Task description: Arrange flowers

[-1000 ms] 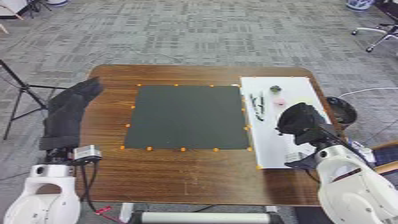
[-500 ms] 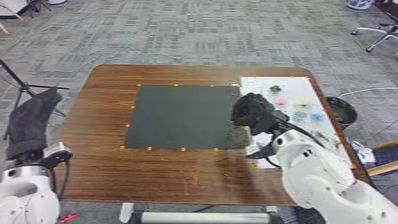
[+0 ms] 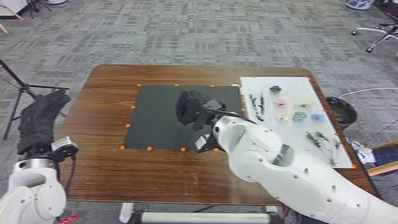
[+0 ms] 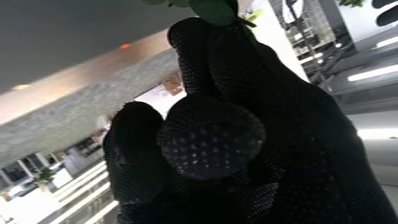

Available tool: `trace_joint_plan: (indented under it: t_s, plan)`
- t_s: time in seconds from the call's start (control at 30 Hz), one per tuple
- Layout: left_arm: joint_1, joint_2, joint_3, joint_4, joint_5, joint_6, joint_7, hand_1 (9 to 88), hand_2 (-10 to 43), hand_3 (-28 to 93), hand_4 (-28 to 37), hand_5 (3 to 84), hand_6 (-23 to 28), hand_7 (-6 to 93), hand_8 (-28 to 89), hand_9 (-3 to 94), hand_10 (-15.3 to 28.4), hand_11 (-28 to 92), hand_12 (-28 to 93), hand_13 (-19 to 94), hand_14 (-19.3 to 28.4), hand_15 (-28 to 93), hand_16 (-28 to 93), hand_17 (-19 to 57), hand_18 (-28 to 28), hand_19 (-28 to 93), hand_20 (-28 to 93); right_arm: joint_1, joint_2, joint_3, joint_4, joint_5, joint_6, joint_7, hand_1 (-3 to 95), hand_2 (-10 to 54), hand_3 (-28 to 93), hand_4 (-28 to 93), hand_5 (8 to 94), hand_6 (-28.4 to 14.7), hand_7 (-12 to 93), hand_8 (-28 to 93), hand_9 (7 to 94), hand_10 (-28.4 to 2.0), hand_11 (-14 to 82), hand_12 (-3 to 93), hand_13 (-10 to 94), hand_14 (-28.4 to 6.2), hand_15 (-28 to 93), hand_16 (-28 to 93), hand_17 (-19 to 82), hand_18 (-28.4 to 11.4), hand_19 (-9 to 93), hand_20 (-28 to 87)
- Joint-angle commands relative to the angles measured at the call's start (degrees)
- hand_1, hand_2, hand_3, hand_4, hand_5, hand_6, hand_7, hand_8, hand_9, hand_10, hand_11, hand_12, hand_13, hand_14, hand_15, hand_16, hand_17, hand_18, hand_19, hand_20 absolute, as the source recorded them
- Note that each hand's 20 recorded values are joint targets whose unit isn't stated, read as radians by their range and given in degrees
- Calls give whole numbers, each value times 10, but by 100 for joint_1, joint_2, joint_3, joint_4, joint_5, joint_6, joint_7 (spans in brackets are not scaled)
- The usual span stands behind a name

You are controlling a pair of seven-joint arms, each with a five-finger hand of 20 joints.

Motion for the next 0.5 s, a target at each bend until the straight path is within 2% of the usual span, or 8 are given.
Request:
trace_joint_plan:
  t_s: [0.03, 0.1, 0.2, 0.23, 0.3, 0.33, 0.5]
  plan:
    - [169, -65, -203, -6, -41, -264, 29, 177, 302, 655, -283, 511, 24, 130, -82, 475, 146, 178, 94, 333, 141, 115, 9, 44, 97, 73, 148, 504, -920, -135, 516, -437, -92, 37, 676, -95, 567, -82, 729, -23, 271, 242, 916, -102, 57, 361, 937, 2, 563, 288, 671, -90, 902, 427]
    - [100, -41, -168, 25, -35, -294, 6, 176, 300, 657, -283, 511, 24, 131, -82, 476, 146, 179, 94, 333, 140, 116, 8, 44, 97, 73, 148, 529, -1096, -181, 720, -491, -150, 48, 675, -95, 568, -81, 728, -22, 273, 242, 917, -101, 57, 360, 937, 2, 564, 288, 671, -90, 903, 427]
    - [-1, 8, -75, 60, -48, -266, 6, 178, 295, 660, -283, 510, 25, 131, -83, 476, 145, 179, 94, 332, 141, 116, 7, 44, 97, 73, 148, 522, -1321, -306, 997, -700, -199, 45, 673, -95, 569, -79, 730, -22, 275, 236, 919, -102, 57, 358, 937, 2, 567, 287, 671, -91, 905, 427]
    - [-153, 48, 2, 129, -38, -239, -36, 178, 294, 661, -283, 510, 25, 131, -83, 476, 145, 180, 94, 332, 141, 117, 7, 44, 97, 73, 148, 519, -1459, -236, 1189, -788, -314, -51, 673, -95, 569, -79, 731, -22, 275, 234, 920, -102, 56, 358, 937, 2, 568, 287, 671, -91, 905, 427]
    - [-181, 63, 69, 125, -50, -244, -9, 178, 292, 662, -283, 510, 25, 132, -83, 475, 145, 180, 94, 331, 141, 116, 6, 44, 96, 74, 148, 474, -1516, -344, 1223, -852, -325, 28, 672, -95, 569, -79, 731, -22, 278, 231, 921, -101, 56, 357, 937, 2, 570, 286, 671, -93, 907, 427]
    - [-262, 75, 138, 163, -66, -253, 8, 177, 291, 662, -283, 510, 24, 132, -83, 474, 145, 180, 94, 331, 141, 115, 6, 44, 96, 74, 149, 509, -1517, -430, 1249, -828, -287, 75, 672, -95, 568, -79, 731, -22, 278, 230, 921, -101, 56, 356, 937, 2, 570, 286, 671, -93, 907, 427]
    - [-468, 132, 356, 221, -62, -299, 31, 175, 288, 666, -283, 508, 26, 131, -83, 474, 145, 180, 94, 331, 141, 115, 7, 44, 97, 75, 149, 449, -1662, -564, 1368, -876, -342, 203, 672, -95, 567, -78, 734, -21, 282, 224, 925, -100, 54, 346, 937, 2, 573, 285, 673, -94, 910, 424]
